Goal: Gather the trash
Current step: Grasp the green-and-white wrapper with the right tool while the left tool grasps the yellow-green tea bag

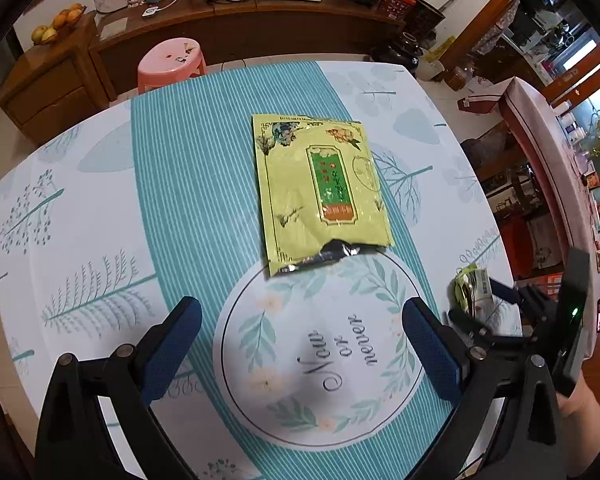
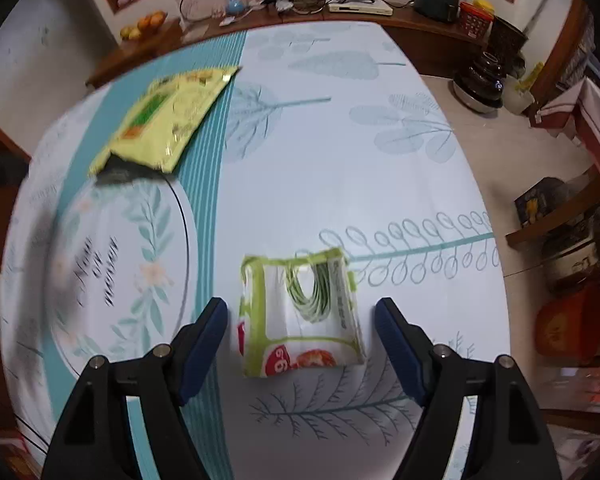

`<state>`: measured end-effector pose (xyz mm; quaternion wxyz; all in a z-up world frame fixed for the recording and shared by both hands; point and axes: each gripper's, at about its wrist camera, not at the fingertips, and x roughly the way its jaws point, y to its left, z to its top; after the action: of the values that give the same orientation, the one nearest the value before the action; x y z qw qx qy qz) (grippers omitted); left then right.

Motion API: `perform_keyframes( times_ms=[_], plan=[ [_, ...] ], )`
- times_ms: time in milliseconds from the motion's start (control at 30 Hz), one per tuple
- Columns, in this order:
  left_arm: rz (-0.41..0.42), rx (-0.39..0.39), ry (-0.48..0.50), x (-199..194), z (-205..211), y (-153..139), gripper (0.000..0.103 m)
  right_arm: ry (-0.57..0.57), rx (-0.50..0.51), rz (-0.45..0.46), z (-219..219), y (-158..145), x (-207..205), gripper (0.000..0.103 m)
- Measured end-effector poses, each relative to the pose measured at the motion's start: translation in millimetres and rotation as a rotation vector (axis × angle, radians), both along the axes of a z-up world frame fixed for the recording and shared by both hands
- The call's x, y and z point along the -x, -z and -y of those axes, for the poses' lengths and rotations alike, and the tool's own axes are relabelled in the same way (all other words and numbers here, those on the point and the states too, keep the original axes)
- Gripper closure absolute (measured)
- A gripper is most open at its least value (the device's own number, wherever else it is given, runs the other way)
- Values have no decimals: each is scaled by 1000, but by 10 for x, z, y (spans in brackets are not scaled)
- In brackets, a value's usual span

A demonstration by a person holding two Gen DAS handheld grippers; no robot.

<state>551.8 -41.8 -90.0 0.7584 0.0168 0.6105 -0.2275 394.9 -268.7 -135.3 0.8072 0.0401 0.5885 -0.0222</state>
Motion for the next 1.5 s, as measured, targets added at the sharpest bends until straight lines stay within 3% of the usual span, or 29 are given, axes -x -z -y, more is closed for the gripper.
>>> perform_keyframes(
  times_ms=[67,167,233,300,333,667,933,1133,1300,1500],
  plan=[
    [-7,9,2,-57,13,26,4,-7,17,1,-24,12,7,29],
    [-27,26,-5,-158,20,79,4,12,54,12,-25,-13,9,55],
    [-50,36,-17,-244,27,129,4,30,12,13,14,-32,-6,62],
    [-60,35,-35,-329,39,174,4,50,-4,23,47,-64,-54,78],
    [-62,37,-39,-364,45,188,4,57,-21,29,60,-78,-79,80],
    [-147,90,-9,-670,202,448,4,145,-194,116,-67,-210,-589,83],
    [-174,110,12,-768,267,602,5,157,-264,131,-244,-147,-961,83],
    [-189,137,44,-769,324,659,20,186,-309,107,-240,-1,-1015,83],
    [-183,165,71,-765,422,664,26,202,-344,118,-209,27,-1005,83],
    [-241,254,45,-803,448,719,47,214,-376,127,-180,52,-984,83]
  ],
)
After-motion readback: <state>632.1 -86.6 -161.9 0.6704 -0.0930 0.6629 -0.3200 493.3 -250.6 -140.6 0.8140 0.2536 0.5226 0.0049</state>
